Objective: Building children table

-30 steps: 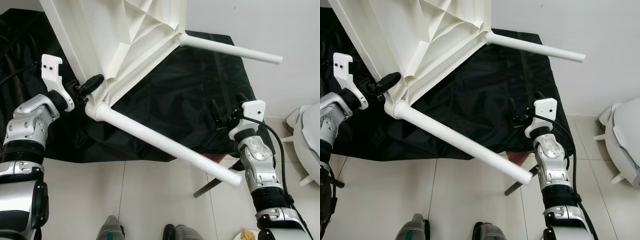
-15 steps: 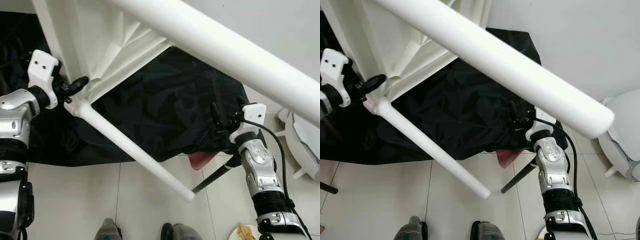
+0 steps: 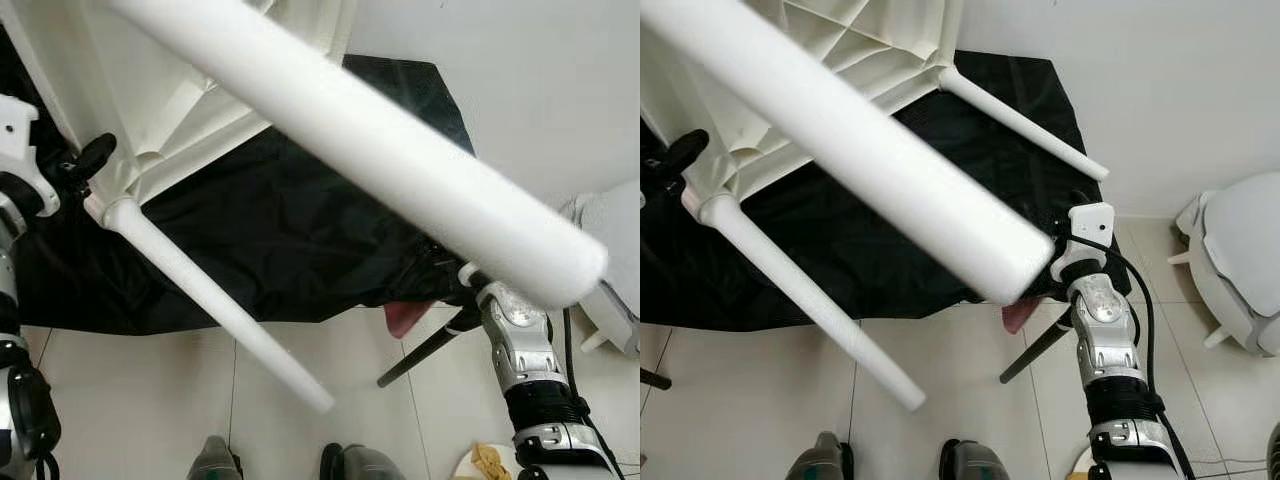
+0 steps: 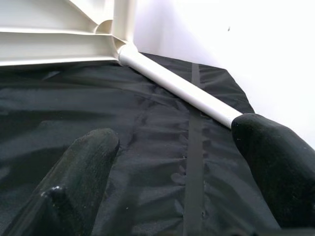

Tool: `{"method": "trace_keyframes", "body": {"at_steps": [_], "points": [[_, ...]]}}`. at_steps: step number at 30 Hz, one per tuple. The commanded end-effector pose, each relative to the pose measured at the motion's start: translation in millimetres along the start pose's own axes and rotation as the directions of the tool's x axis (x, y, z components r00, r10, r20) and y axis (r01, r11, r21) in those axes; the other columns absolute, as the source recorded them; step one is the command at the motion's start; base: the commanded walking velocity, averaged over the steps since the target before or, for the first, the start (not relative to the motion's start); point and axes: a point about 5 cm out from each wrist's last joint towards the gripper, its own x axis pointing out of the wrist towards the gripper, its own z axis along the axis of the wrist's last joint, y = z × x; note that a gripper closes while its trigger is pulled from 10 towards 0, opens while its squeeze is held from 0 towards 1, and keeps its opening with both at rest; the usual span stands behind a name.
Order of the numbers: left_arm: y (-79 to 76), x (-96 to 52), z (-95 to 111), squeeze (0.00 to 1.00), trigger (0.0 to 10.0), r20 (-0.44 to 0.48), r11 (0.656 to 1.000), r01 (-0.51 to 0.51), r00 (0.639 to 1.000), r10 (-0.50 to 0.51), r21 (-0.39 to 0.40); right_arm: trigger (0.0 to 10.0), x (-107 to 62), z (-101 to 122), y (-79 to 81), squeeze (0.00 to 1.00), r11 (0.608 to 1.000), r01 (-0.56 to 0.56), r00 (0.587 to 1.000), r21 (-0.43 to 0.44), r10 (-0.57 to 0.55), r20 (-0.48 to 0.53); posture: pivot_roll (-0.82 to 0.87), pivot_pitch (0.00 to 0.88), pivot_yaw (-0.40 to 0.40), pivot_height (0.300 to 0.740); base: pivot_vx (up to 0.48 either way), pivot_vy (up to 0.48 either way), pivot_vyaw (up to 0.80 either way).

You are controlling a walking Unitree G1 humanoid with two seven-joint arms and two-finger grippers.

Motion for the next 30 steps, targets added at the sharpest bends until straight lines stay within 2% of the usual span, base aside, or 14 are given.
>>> {"method": "trace_keyframes", "body": {"at_steps": [1,2,5,6,7,8,9,10,12,13,16,17,18,30], "points": [[45.9,-28.8,0.2,0.0,10.0,0.005,0.634,-0.773,0.634,0.773,0.01,10.0,0.0,-0.2,-0.3,0.0,1.0,-0.004,1.0,-0.007,0.004,-0.008,0.04,0.107,-0.065,0.74,0.0,0.0,0.0],[48.5,-33.6,-1.1,0.0,10.0,0.003,0.612,-0.791,0.612,0.791,0.013,10.0,0.2,-0.2,-0.3,0.0,1.0,-0.005,1.0,-0.006,0.004,-0.008,0.04,0.108,-0.067,0.74,0.0,0.0,0.0],[48.6,-35.9,-3.3,0.0,10.0,0.0,0.623,-0.782,0.623,0.782,-0.001,10.0,0.7,-0.2,-0.3,0.0,1.0,-0.006,1.0,-0.006,0.006,-0.009,0.04,0.108,-0.067,0.74,0.0,0.0,0.0],[46.3,-33.7,-4.4,0.0,10.0,-0.004,0.648,-0.762,0.648,0.762,-0.013,10.0,0.6,-0.1,-0.2,0.0,1.0,-0.007,1.0,-0.005,0.007,-0.009,0.05,0.107,-0.069,0.74,0.0,0.0,0.0],[46.3,-33.7,-4.4,0.0,10.0,-0.004,0.648,-0.762,0.648,0.762,-0.013,10.0,0.6,-0.1,-0.2,0.0,1.0,-0.007,1.0,-0.005,0.007,-0.009,0.05,0.107,-0.069,0.74,0.0,0.0,0.0],[41.9,-29.4,-3.9,0.0,10.0,0.008,0.688,-0.725,0.688,0.725,-0.026,10.0,0.7,-0.1,0.1,0.0,1.0,-0.008,1.0,-0.006,0.008,-0.01,0.05,0.107,-0.068,0.74,0.0,0.0,0.0],[37.0,-24.5,-4.0,1.0,10.0,0.012,0.723,-0.69,0.723,0.691,-0.04,10.0,0.7,-0.1,0.3,0.0,1.0,-0.009,1.0,-0.005,0.009,-0.009,0.05,0.106,-0.067,0.74,0.0,0.0,0.0],[32.6,-20.2,-3.7,1.0,10.0,0.017,0.751,-0.658,0.752,0.659,-0.054,10.0,0.7,0.0,0.5,0.0,1.0,-0.01,1.0,-0.005,0.009,-0.009,0.04,0.106,-0.067,0.74,0.0,0.0,0.0],[32.6,-20.2,-3.7,1.0,10.0,0.017,0.751,-0.658,0.752,0.659,-0.054,10.0,0.7,0.0,0.5,0.0,1.0,-0.01,1.0,-0.005,0.009,-0.009,0.04,0.106,-0.067,0.74,0.0,0.0,0.0],[29.8,-17.5,-3.5,1.0,10.0,0.019,0.768,-0.638,0.768,0.64,-0.059,10.0,0.6,0.0,0.6,0.0,1.0,-0.01,1.0,-0.005,0.01,-0.009,0.04,0.105,-0.067,0.74,0.0,0.0,0.0],[27.9,-14.5,-2.5,1.0,10.0,0.019,0.783,-0.62,0.784,0.621,-0.046,10.0,0.3,-0.1,0.6,0.0,1.0,-0.009,1.0,-0.004,0.009,-0.009,0.04,0.104,-0.065,0.74,0.0,0.0,0.0],[26.1,-12.1,-0.2,0.0,10.0,0.029,0.795,-0.606,0.795,0.606,-0.027,10.0,0.0,-0.2,0.7,0.0,1.0,-0.009,1.0,-0.004,0.009,-0.01,0.04,0.103,-0.064,0.74,0.0,0.0,0.0],[26.1,-12.1,-0.2,0.0,10.0,0.029,0.795,-0.606,0.795,0.606,-0.027,10.0,0.0,-0.2,0.7,0.0,1.0,-0.009,1.0,-0.004,0.009,-0.01,0.04,0.103,-0.064,0.74,0.0,0.0,0.0],[8.1,-0.7,8.8,0.0,10.0,0.082,0.898,-0.44,0.895,0.439,-0.001,10.0,-0.6,1.1,4.2,0.0,1.0,-0.015,1.0,0.008,0.015,-0.004,0.05,0.102,-0.058,0.74,0.0,0.0,0.0]]}}
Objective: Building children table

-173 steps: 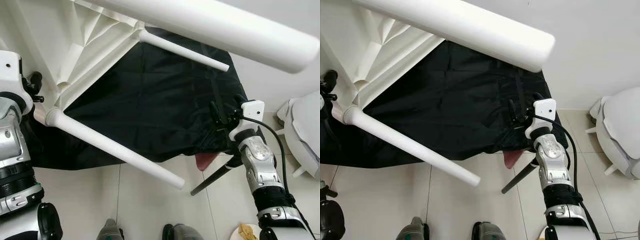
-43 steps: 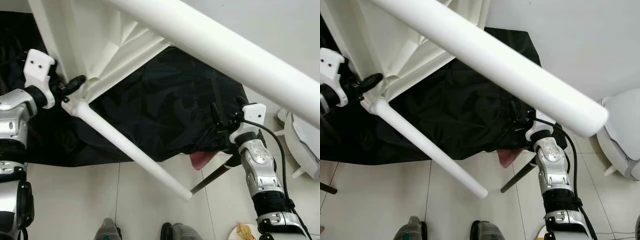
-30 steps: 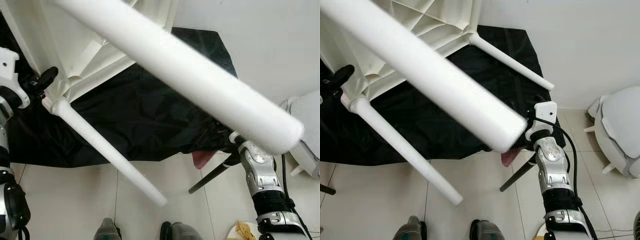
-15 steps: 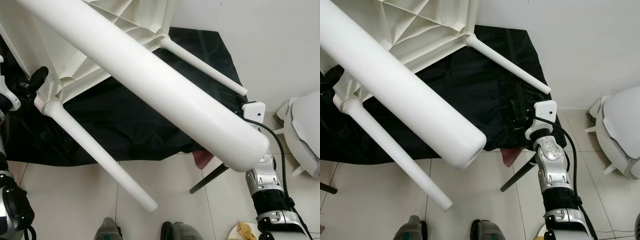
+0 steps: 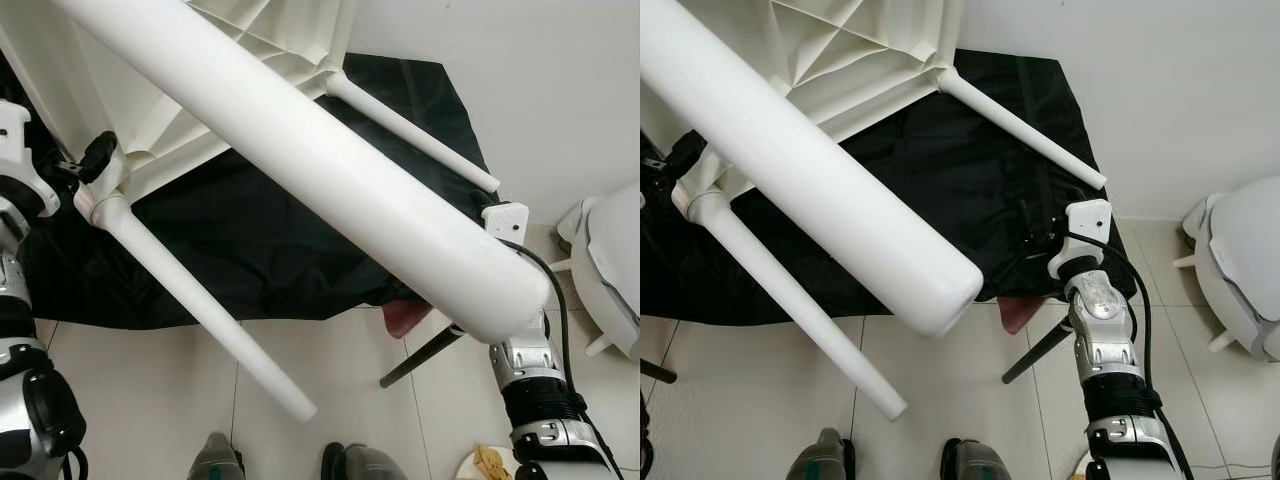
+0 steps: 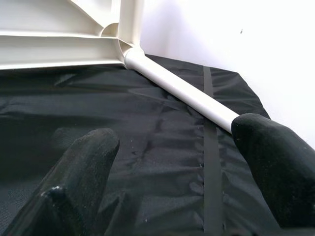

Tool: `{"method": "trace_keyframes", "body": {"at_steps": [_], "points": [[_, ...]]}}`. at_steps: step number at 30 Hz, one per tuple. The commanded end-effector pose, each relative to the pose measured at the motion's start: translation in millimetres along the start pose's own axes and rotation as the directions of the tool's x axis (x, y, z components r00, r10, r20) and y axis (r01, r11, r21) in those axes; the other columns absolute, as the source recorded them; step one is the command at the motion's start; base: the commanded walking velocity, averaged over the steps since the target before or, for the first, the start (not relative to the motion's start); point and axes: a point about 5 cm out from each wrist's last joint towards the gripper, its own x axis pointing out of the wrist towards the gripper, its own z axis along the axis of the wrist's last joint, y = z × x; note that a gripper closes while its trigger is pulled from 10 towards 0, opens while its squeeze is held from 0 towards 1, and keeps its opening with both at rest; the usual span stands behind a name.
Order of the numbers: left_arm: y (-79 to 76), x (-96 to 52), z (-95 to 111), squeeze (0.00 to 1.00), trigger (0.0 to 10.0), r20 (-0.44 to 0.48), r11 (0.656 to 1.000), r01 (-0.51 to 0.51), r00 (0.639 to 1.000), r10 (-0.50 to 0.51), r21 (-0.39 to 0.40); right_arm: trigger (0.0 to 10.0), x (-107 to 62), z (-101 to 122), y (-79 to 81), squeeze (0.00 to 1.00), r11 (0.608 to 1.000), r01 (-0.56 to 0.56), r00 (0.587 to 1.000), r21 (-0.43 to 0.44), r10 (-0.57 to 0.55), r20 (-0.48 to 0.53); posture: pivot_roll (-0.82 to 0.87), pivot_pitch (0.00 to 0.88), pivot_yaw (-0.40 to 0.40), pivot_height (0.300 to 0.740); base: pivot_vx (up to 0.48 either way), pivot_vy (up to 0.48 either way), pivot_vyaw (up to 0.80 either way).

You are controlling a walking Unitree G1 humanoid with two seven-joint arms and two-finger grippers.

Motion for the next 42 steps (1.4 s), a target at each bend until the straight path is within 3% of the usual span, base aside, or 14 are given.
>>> {"method": "trace_keyframes", "body": {"at_steps": [1,9,11,13,19,35,42], "points": [[17.7,-2.7,2.2,0.0,10.0,0.017,0.91,-0.414,0.91,0.414,-0.004,10.0,-2.0,-1.5,1.7,0.0,1.0,-0.008,1.0,0.002,0.008,-0.011,0.05,0.102,-0.058,0.74,0.0,0.0,0.0],[-3.7,-9.9,-1.9,0.0,10.0,-0.009,0.977,-0.21,0.978,0.211,0.028,10.0,-2.1,1.4,13.2,0.0,0.997,-0.073,0.997,0.024,0.073,-0.005,0.07,0.109,-0.064,0.74,0.0,0.0,0.0],[-3.7,-9.9,-1.9,0.0,10.0,-0.009,0.977,-0.21,0.978,0.211,0.028,10.0,-2.1,1.4,13.2,0.0,0.997,-0.073,0.997,0.024,0.073,-0.005,0.07,0.109,-0.064,0.74,0.0,0.0,0.0],[-12.9,-13.1,0.3,0.0,10.0,-0.01,0.99,-0.136,0.991,0.136,0.035,10.0,1.2,4.3,18.1,0.0,0.995,-0.091,0.996,0.033,0.091,0.006,0.08,0.113,-0.07,0.74,0.0,0.0,0.0],[-26.5,-16.6,1.8,0.0,10.0,-0.001,0.999,-0.036,0.999,0.036,0.014,10.0,3.5,7.8,24.3,0.0,0.991,-0.128,0.992,0.045,0.127,0.021,0.09,0.114,-0.074,0.74,0.0,0.0,0.0],[-45.0,-20.3,-7.2,0.0,10.0,-0.061,0.998,-0.052,0.997,0.051,-0.024,10.0,1.1,6.3,34.2,0.0,0.983,-0.174,0.985,0.057,0.174,0.004,0.08,0.104,-0.069,0.74,0.0,0.0,0.0],[-47.2,-26.0,-5.3,0.0,10.0,-0.062,0.997,0.034,0.997,-0.038,-0.069,10.0,1.2,6.8,31.0,0.0,0.984,-0.169,0.986,0.051,0.17,0.001,0.07,0.099,-0.067,0.74,0.0,0.0,0.0]]}}
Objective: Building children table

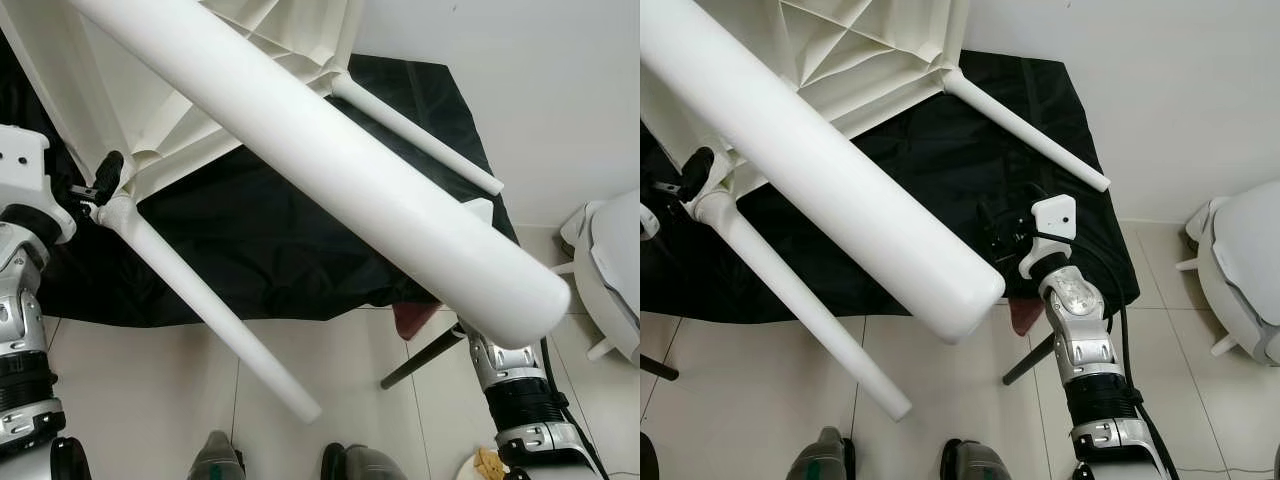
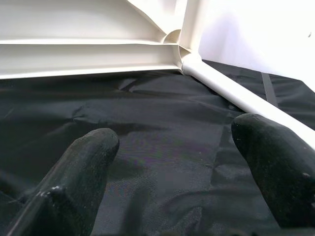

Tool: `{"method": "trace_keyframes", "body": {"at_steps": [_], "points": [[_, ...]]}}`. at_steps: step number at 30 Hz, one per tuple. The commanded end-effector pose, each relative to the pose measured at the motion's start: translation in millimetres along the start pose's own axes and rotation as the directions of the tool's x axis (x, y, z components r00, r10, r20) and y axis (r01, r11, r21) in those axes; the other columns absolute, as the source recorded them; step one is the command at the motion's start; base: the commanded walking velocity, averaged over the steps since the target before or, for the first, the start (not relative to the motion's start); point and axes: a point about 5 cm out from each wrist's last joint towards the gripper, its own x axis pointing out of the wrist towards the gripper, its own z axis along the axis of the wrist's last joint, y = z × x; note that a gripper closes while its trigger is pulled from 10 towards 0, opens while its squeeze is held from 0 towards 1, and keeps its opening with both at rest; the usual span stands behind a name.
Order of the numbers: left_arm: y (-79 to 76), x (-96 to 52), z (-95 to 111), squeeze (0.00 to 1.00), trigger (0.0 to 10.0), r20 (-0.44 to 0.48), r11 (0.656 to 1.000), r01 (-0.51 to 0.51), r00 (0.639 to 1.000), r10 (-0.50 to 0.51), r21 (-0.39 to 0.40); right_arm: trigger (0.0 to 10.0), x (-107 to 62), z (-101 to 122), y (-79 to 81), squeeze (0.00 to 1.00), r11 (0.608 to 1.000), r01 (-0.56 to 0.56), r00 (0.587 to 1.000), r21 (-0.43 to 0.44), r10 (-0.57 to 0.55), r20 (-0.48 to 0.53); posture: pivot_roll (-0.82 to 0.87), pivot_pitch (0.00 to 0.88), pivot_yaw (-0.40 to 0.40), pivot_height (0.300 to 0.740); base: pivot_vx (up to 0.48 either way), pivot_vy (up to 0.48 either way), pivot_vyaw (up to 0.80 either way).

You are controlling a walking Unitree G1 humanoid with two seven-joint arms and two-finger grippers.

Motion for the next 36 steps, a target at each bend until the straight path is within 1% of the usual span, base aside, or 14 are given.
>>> {"method": "trace_keyframes", "body": {"at_steps": [1,3,5,8,10,12,15,17,18,20,25,26,32,36], "points": [[-8.5,-1.9,-2.2,0.0,10.0,-0.019,0.992,0.123,0.992,-0.123,-0.011,10.0,-4.1,-2.9,-1.7,0.0,1.0,0.003,1.0,0.004,-0.003,-0.017,0.07,0.099,-0.067,0.74,0.0,0.0,0.0],[-11.5,-5.7,-1.7,0.0,10.0,-0.024,0.985,0.173,0.985,-0.174,-0.024,10.0,-4.0,-3.0,-1.9,0.0,1.0,0.005,1.0,0.003,-0.005,-0.017,0.07,0.096,-0.065,0.74,0.0,0.0,0.0],[-17.9,-16.4,1.5,0.0,10.0,-0.027,0.958,0.282,0.958,-0.284,-0.055,10.0,-3.7,-2.9,-2.3,0.0,1.0,0.008,1.0,0.002,-0.008,-0.018,0.07,0.096,-0.065,0.74,0.0,0.0,0.0],[-21.8,-25.8,4.1,0.0,10.0,-0.031,0.934,0.353,0.934,-0.355,-0.062,10.0,-3.9,-2.7,-2.6,0.0,1.0,0.011,1.0,0.001,-0.011,-0.018,0.07,0.098,-0.065,0.74,0.0,0.0,0.0],[-21.8,-25.8,4.1,0.0,10.0,-0.031,0.934,0.353,0.934,-0.355,-0.062,10.0,-3.9,-2.7,-2.6,0.0,1.0,0.011,1.0,0.001,-0.011,-0.018,0.07,0.098,-0.065,0.74,0.0,0.0,0.0],[-27.8,-32.7,6.9,0.0,10.0,-0.025,0.901,0.424,0.903,-0.428,-0.094,10.0,-3.7,-2.8,-3.4,0.0,1.0,0.013,1.0,-0.001,-0.013,-0.02,0.08,0.1,-0.067,0.74,0.0,0.0,0.0],[-30.8,-34.8,8.4,0.0,10.0,-0.019,0.886,0.452,0.89,-0.456,-0.104,10.0,-3.5,-2.8,-3.8,0.0,1.0,0.014,1.0,-0.002,-0.014,-0.021,0.08,0.1,-0.067,0.74,0.0,0.0,0.0],[-38.7,-39.4,13.0,0.0,10.0,0.006,0.844,0.518,0.853,-0.522,-0.135,10.0,-2.5,-2.2,-4.8,0.0,1.0,0.015,1.0,-0.003,-0.015,-0.02,0.07,0.099,-0.068,0.74,0.0,0.0,0.0],[-38.7,-39.4,13.0,0.0,10.0,0.006,0.844,0.518,0.853,-0.522,-0.135,10.0,-2.5,-2.2,-4.8,0.0,1.0,0.015,1.0,-0.003,-0.015,-0.02,0.07,0.099,-0.068,0.74,0.0,0.0,0.0],[-44.5,-40.8,15.8,0.0,10.0,0.03,0.815,0.555,0.829,-0.558,-0.166,10.0,-2.0,-2.0,-5.2,0.0,1.0,0.015,1.0,-0.004,-0.015,-0.02,0.07,0.099,-0.069,0.74,0.0,0.0,0.0],[-50.2,-34.8,16.7,0.0,10.0,0.035,0.818,0.557,0.829,-0.559,-0.145,10.0,-0.8,-1.1,-5.2,0.0,1.0,0.017,1.0,-0.004,-0.017,-0.017,0.07,0.097,-0.071,0.74,0.0,0.0,0.0],[-49.3,-25.9,15.8,0.0,10.0,0.032,0.835,0.531,0.846,-0.532,-0.143,10.0,0.3,0.1,-5.0,0.0,1.0,0.017,1.0,-0.004,-0.017,-0.014,0.07,0.096,-0.069,0.74,0.0,0.0,0.0],[-48.4,-9.3,18.8,0.0,10.0,0.061,0.871,0.478,0.878,-0.474,-0.115,10.0,1.7,1.7,-4.8,0.0,1.0,0.021,1.0,-0.003,-0.021,-0.006,0.07,0.097,-0.067,0.74,0.0,0.0,0.0],[-53.8,12.3,24.3,0.0,10.0,0.076,0.899,0.43,0.902,-0.425,-0.075,10.0,2.5,3.7,-4.4,0.0,0.999,0.038,0.999,0.006,-0.038,0.006,0.07,0.099,-0.058,0.74,0.0,0.0,0.0]]}}
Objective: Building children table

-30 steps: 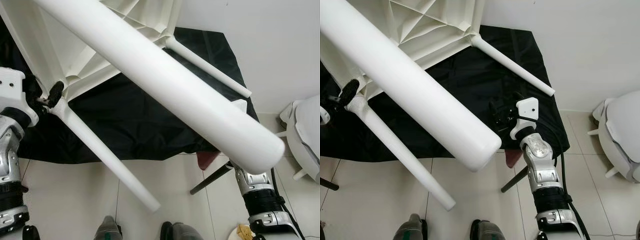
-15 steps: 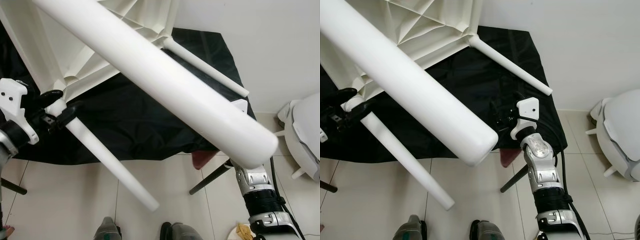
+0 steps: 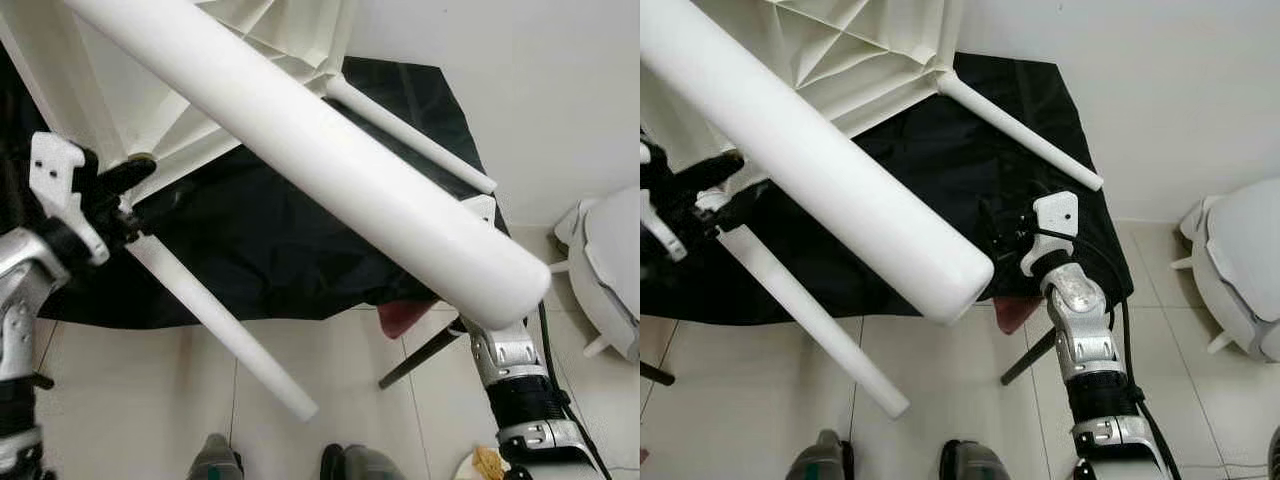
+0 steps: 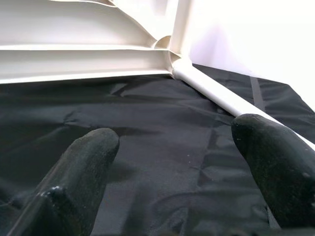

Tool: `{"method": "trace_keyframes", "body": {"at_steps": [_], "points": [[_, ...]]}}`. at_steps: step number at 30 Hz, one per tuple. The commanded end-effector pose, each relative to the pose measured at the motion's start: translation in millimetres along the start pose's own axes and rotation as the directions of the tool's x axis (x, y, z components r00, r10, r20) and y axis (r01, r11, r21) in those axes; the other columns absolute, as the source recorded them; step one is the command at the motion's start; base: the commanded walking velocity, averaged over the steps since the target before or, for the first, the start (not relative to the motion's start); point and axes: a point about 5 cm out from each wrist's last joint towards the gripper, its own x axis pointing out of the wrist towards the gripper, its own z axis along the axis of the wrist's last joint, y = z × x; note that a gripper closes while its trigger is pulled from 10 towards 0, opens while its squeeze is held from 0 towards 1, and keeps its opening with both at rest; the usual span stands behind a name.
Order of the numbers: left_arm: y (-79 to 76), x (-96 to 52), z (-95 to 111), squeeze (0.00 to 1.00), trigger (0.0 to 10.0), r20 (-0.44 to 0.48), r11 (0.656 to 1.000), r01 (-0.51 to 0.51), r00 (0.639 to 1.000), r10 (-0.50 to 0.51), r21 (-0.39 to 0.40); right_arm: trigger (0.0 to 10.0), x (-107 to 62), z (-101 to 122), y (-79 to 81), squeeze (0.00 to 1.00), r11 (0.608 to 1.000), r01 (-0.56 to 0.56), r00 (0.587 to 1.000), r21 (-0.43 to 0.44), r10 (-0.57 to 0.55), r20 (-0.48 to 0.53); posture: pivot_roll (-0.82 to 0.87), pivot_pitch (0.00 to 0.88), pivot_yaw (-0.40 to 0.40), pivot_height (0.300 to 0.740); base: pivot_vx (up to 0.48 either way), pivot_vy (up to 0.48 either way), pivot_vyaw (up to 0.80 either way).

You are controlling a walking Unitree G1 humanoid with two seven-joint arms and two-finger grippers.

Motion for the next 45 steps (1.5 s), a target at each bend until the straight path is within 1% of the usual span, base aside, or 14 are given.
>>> {"method": "trace_keyframes", "body": {"at_steps": [1,8,10,14,16,17,19,21,25,29,34,38,40,45], "points": [[-0.5,12.7,-0.8,0.0,10.0,-0.005,0.999,-0.021,1.0,0.021,0.039,10.0,-0.1,0.3,-1.2,0.0,1.0,0.023,1.0,0.013,-0.023,0.0,0.07,0.1,-0.057,0.74,0.0,0.0,0.0],[8.6,34.8,3.9,0.0,10.0,0.035,0.99,-0.128,0.991,0.127,0.05,10.0,1.2,6.3,0.1,0.0,0.997,0.068,0.997,0.038,-0.069,0.033,0.06,0.108,-0.043,0.74,0.0,0.0,0.0],[15.4,44.1,4.8,0.0,10.0,0.054,0.977,-0.207,0.978,0.204,0.057,10.0,0.6,12.3,1.5,0.0,0.993,0.097,0.993,0.065,-0.101,0.059,0.05,0.116,-0.035,0.74,0.0,0.0,0.0],[19.3,47.7,3.8,0.0,10.0,0.054,0.969,-0.244,0.969,0.241,0.043,10.0,0.0,16.6,3.4,0.0,0.991,0.106,0.991,0.085,-0.113,0.075,0.05,0.123,-0.034,0.74,0.0,0.0,0.0],[31.9,53.9,1.8,0.0,10.0,0.05,0.93,-0.364,0.931,0.362,0.045,10.0,-0.8,26.6,10.4,0.0,0.987,0.103,0.987,0.121,-0.116,0.107,0.04,0.135,-0.031,0.74,0.0,0.0,0.0],[31.9,53.9,1.8,0.0,10.0,0.05,0.93,-0.364,0.931,0.362,0.045,10.0,-0.8,26.6,10.4,0.0,0.987,0.103,0.987,0.121,-0.116,0.107,0.04,0.135,-0.031,0.74,0.0,0.0,0.0],[39.7,56.1,2.3,0.0,10.0,0.053,0.89,-0.449,0.893,0.447,0.071,10.0,-0.9,31.9,13.1,0.0,0.985,0.101,0.985,0.139,-0.118,0.122,0.04,0.141,-0.03,0.74,0.0,0.0,0.0],[39.7,56.1,2.3,0.0,10.0,0.053,0.89,-0.449,0.893,0.447,0.071,10.0,-0.9,31.9,13.1,0.0,0.985,0.101,0.985,0.139,-0.118,0.122,0.04,0.141,-0.03,0.74,0.0,0.0,0.0],[50.9,57.4,-1.5,0.0,10.0,0.037,0.824,-0.559,0.829,0.558,0.094,10.0,-0.9,37.0,13.7,0.0,0.982,0.108,0.983,0.156,-0.129,0.132,0.04,0.147,-0.024,0.74,0.0,0.0,0.0],[54.4,56.7,-2.3,0.0,10.0,0.038,0.803,-0.589,0.808,0.588,0.097,10.0,-1.5,37.9,14.0,0.0,0.981,0.111,0.982,0.16,-0.132,0.132,0.04,0.148,-0.024,0.74,0.0,0.0,0.0],[66.6,52.5,-3.0,0.0,10.0,0.042,0.724,-0.685,0.728,0.684,0.081,10.0,-5.3,41.3,18.9,0.0,0.978,0.115,0.982,0.177,-0.139,0.13,0.03,0.152,-0.014,0.74,0.0,0.0,0.0],[71.8,52.1,-3.0,0.0,10.0,0.048,0.69,-0.72,0.694,0.719,0.067,10.0,-6.7,42.0,21.0,0.0,0.976,0.116,0.982,0.184,-0.14,0.123,0.03,0.151,-0.014,0.74,0.0,0.0,0.0],[77.2,50.4,-0.8,0.0,10.0,0.063,0.654,-0.755,0.655,0.753,0.04,10.0,-7.2,42.0,22.1,0.0,0.975,0.118,0.983,0.191,-0.142,0.118,0.03,0.151,-0.014,0.74,0.0,0.0,0.0],[82.4,47.9,1.1,0.0,10.0,0.071,0.629,-0.777,0.628,0.775,0.011,10.0,-7.2,42.2,23.0,0.0,0.974,0.116,0.983,0.192,-0.14,0.115,0.03,0.144,-0.019,0.74,0.0,0.0,0.0]]}}
